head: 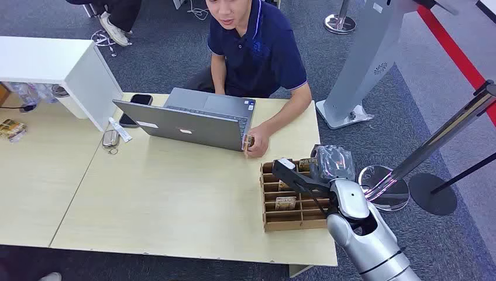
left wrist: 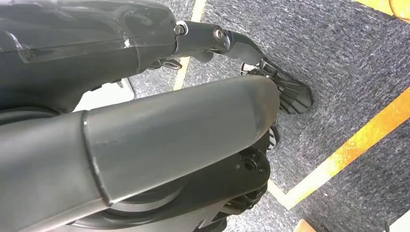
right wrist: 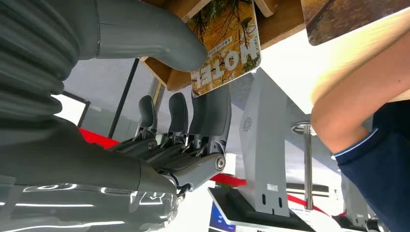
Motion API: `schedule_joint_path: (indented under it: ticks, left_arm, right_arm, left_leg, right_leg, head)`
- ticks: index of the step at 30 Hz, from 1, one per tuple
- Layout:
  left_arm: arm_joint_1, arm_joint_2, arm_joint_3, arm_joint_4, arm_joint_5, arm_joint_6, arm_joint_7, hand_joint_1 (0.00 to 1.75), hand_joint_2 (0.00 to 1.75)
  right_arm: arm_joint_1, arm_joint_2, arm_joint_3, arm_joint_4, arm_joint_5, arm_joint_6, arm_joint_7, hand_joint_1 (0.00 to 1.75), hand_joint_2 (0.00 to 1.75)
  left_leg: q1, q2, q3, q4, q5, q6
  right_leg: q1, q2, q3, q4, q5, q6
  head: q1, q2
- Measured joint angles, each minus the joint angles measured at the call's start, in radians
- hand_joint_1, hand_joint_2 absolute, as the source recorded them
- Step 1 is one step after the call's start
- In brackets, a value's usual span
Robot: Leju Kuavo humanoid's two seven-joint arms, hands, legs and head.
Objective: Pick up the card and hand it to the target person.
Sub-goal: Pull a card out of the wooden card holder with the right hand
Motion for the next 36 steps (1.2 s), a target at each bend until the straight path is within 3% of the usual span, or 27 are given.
schedule_joint_path:
  ticks: [5, 8, 12, 17, 36]
  left_arm:
    - [0.000, 0.000, 0.000, 0.000, 0.000, 0.000, 0.000, 0.00, 0.00]
    - [0.000, 0.000, 0.000, 0.000, 0.001, 0.000, -0.001, 0.00, 0.00]
    - [0.000, 0.000, 0.000, 0.000, 0.001, 0.001, -0.001, 0.00, 0.00]
    - [0.000, 0.000, 0.000, 0.000, 0.001, 0.003, -0.006, 0.00, 0.00]
    - [0.000, 0.000, 0.000, 0.000, 0.003, 0.014, -0.010, 0.00, 0.00]
  right_arm:
    - [0.000, 0.000, 0.000, -0.005, 0.003, -0.001, -0.001, 1.14, 1.75]
    - [0.000, 0.000, 0.000, -0.007, 0.007, -0.002, -0.001, 1.27, 1.75]
    - [0.000, 0.000, 0.000, -0.014, 0.012, -0.006, -0.001, 1.58, 1.75]
    - [0.002, 0.000, 0.000, -0.027, 0.019, -0.010, 0.000, 1.72, 1.75]
    - [0.015, 0.000, 0.000, -0.059, 0.036, -0.015, 0.000, 1.75, 1.75]
  left_leg:
    - [0.000, 0.000, 0.000, 0.000, 0.000, 0.000]
    - [0.000, 0.000, 0.000, 0.000, 0.000, 0.000]
    - [0.000, 0.000, 0.000, 0.000, 0.000, 0.000]
    - [0.000, 0.000, 0.000, 0.000, 0.000, 0.000]
    - [0.000, 0.000, 0.000, 0.000, 0.000, 0.000]
  right_leg:
    - [0.000, 0.000, 0.000, 0.000, 0.000, 0.000]
    - [0.000, 0.000, 0.000, 0.000, 0.000, 0.000]
    - [0.000, 0.000, 0.000, 0.000, 0.000, 0.000]
    - [0.000, 0.000, 0.000, 0.000, 0.000, 0.000]
    - [0.000, 0.000, 0.000, 0.000, 0.000, 0.000]
  head:
    - [0.000, 0.000]
    - [0.000, 0.000]
    - [0.000, 0.000]
    - [0.000, 0.000]
    - [0.000, 0.000]
